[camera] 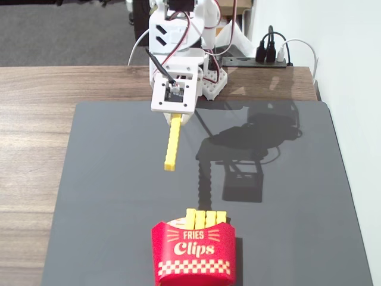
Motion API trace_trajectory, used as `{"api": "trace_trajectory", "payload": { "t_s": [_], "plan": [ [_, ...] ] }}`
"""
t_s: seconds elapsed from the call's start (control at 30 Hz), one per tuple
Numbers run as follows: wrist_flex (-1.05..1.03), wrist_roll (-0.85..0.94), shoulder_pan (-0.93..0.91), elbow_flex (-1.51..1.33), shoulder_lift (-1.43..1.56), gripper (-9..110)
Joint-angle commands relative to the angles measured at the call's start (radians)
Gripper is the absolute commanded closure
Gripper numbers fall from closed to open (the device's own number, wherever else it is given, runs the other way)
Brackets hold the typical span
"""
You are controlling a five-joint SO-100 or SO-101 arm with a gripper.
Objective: Grab a fry
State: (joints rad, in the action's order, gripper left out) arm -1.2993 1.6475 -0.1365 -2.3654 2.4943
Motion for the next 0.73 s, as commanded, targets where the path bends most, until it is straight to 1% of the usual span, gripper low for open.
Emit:
{"api": "trace_trajectory", "payload": {
  "t_s": [0.0,0.33,0.7],
  "plan": [
    [-0.025,0.006,-0.017,0.044,0.021,101],
    [-0.123,0.002,0.009,0.324,-0.146,101],
    [-0.147,0.012,0.017,0.402,-0.204,101]
  ]
}}
